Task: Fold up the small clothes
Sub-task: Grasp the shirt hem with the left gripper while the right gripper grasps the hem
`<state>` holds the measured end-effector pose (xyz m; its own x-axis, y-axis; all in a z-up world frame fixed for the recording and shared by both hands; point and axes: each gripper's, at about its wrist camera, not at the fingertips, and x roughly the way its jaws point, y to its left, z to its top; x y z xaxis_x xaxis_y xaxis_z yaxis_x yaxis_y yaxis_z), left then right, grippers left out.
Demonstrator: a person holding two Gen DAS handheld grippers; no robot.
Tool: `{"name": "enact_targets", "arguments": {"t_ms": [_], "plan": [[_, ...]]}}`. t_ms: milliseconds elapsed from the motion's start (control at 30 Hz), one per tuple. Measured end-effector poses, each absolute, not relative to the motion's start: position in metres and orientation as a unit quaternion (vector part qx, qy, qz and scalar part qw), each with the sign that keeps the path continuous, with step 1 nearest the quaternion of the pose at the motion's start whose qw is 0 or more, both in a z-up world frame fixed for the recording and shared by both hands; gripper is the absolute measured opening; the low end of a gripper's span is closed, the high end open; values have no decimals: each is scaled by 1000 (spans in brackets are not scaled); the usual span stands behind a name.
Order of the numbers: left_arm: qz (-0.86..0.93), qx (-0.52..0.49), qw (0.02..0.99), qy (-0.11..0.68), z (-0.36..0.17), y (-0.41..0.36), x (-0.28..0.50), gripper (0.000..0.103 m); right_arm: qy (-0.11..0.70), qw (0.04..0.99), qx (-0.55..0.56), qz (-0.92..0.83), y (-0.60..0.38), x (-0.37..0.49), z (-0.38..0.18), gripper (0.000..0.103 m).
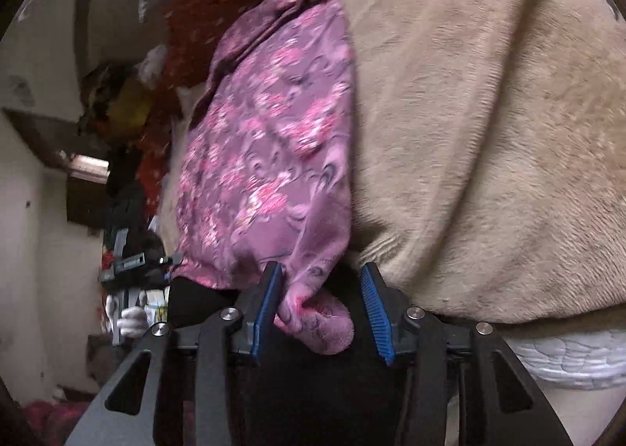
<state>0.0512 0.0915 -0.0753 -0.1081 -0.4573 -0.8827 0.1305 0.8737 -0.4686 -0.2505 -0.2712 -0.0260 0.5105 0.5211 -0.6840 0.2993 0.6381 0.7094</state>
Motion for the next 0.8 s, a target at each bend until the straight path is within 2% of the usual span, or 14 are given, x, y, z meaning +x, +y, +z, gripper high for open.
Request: {"name": "enact_targets", "arguments": {"t_ms": [33,100,133,167,200,467,800], "plan": [[-224,-109,658,711,-72,94,52,51,488,765,413,81,-266,-249,-24,44],[-214,-80,668,708,-70,88,53,27,490,787,364,87,-253,-245,-16,35],[-212,-73,670,708,-70,86,53,21,491,792,351,92,-248,-245,-13,18],[-212,-72,670,708,-68,87,53,12,489,798,337,104,-243,-243,-7,10],[-219,-85,665,709,-66,89,55,6,484,804,330,108,-241,-243,-3,10],[-280,-201,660,668,-23,97,76,6,378,843,361,130,-256,-229,46,8],[-305,-286,674,609,13,78,150,6,312,853,403,111,-293,-168,63,8]]}}
